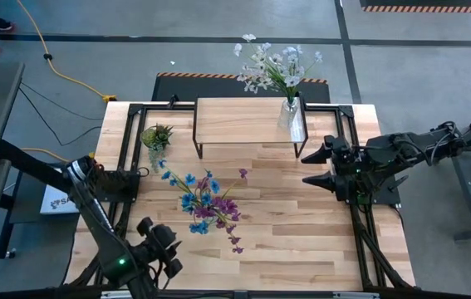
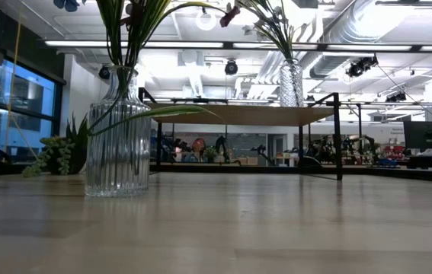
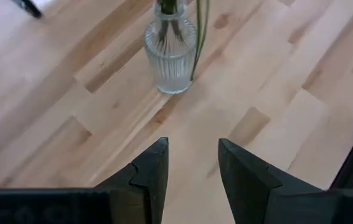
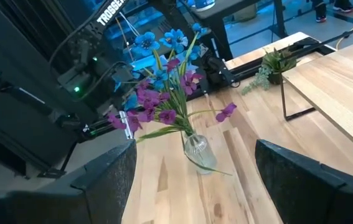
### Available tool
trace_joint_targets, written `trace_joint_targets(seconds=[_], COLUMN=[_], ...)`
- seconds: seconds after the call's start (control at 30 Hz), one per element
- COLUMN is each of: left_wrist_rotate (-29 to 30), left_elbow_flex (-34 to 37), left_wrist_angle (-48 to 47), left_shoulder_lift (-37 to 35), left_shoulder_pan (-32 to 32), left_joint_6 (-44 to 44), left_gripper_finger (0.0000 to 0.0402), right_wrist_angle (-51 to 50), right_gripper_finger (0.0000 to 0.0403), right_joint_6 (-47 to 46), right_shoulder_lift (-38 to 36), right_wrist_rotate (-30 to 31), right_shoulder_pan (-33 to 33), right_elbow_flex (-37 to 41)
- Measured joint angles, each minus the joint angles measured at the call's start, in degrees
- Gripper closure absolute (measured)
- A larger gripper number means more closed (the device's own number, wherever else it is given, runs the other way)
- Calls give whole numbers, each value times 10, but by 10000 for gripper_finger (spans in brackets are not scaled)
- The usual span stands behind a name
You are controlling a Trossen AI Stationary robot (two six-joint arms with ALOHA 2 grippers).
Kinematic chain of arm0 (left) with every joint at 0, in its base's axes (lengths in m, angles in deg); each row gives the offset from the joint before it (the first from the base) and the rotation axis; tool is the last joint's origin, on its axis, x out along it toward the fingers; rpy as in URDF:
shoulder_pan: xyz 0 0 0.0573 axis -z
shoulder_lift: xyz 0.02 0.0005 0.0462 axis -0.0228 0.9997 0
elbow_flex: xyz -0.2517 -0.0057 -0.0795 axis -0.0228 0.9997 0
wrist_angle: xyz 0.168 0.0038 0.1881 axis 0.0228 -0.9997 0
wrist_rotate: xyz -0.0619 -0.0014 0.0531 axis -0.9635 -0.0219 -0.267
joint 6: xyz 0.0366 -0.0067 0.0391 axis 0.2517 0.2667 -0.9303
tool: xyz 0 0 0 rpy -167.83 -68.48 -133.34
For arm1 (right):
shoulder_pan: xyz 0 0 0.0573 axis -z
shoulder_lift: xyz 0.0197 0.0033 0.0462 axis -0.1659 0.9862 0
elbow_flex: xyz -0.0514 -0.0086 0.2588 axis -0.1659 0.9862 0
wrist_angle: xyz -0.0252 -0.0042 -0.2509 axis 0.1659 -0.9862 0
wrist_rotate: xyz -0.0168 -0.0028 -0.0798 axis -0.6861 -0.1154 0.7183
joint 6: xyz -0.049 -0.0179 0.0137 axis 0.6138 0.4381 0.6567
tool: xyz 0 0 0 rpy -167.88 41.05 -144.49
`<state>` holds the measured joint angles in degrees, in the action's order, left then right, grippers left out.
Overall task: Pick and place flowers into a vace then onto a shelf
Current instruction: Put the transparent vase with flowers on the shelf
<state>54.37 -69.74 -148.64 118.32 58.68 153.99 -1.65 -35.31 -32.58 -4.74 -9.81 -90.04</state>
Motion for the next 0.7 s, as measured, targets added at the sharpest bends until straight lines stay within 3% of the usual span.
trace_joint_targets(seconds=[0.23,0.43,0.7], left_wrist_rotate=[56,84,103], left_elbow_flex=[75,124,183], left_wrist_angle=[88,109,154], left_shoulder_lift=[0,0,1], left_shoulder_pan=[29,38,38], left_joint_6=[106,176,223], left_gripper_finger=[227,223,137], right_wrist_angle=[0,0,0], right_gripper_finger=[86,86,86], right_joint_6=[1,-1,-14], right_shoulder_lift=[0,0,0], right_wrist_rotate=[-11,-10,-10], right_shoulder_pan=[0,0,0], right_elbow_flex=[0,0,0])
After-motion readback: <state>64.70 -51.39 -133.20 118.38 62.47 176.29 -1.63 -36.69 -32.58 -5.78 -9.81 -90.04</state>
